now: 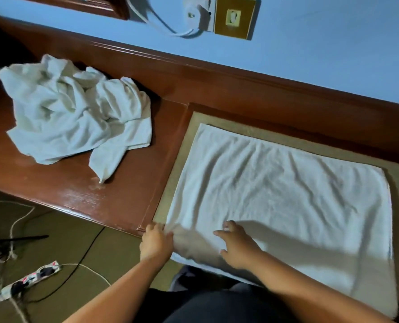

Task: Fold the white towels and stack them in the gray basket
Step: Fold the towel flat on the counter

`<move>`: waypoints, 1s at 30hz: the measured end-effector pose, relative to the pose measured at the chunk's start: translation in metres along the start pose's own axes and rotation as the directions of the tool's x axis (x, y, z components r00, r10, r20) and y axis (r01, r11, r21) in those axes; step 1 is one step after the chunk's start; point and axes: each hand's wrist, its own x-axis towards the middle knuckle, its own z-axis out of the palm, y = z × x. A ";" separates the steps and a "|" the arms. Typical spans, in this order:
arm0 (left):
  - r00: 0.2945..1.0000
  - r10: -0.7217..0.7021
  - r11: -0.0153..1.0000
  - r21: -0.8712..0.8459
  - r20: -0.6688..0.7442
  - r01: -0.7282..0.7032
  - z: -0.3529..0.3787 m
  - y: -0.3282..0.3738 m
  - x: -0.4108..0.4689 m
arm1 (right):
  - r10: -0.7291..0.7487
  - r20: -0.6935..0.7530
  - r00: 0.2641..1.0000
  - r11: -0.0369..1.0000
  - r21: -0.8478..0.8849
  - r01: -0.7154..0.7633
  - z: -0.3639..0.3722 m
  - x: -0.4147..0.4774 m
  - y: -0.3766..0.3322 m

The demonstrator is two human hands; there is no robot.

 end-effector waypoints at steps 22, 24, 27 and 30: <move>0.987 0.154 0.987 -0.043 0.041 -0.152 -0.015 -0.062 -0.008 | 0.111 0.022 0.994 0.993 -0.053 -0.110 0.016 0.005 -0.033; 0.994 0.102 0.995 -0.022 0.041 -0.101 -0.014 -0.064 -0.005 | 0.115 0.000 0.993 0.993 -0.020 -0.115 0.018 0.002 -0.032; 0.991 0.107 0.994 0.028 -0.085 -0.105 -0.015 -0.053 0.000 | 0.148 -0.071 0.986 0.989 0.036 -0.146 0.029 -0.007 -0.022; 0.936 0.331 0.937 0.162 -0.118 -0.311 -0.012 -0.030 0.006 | 0.214 -0.132 0.968 0.975 0.090 -0.203 0.043 -0.025 -0.001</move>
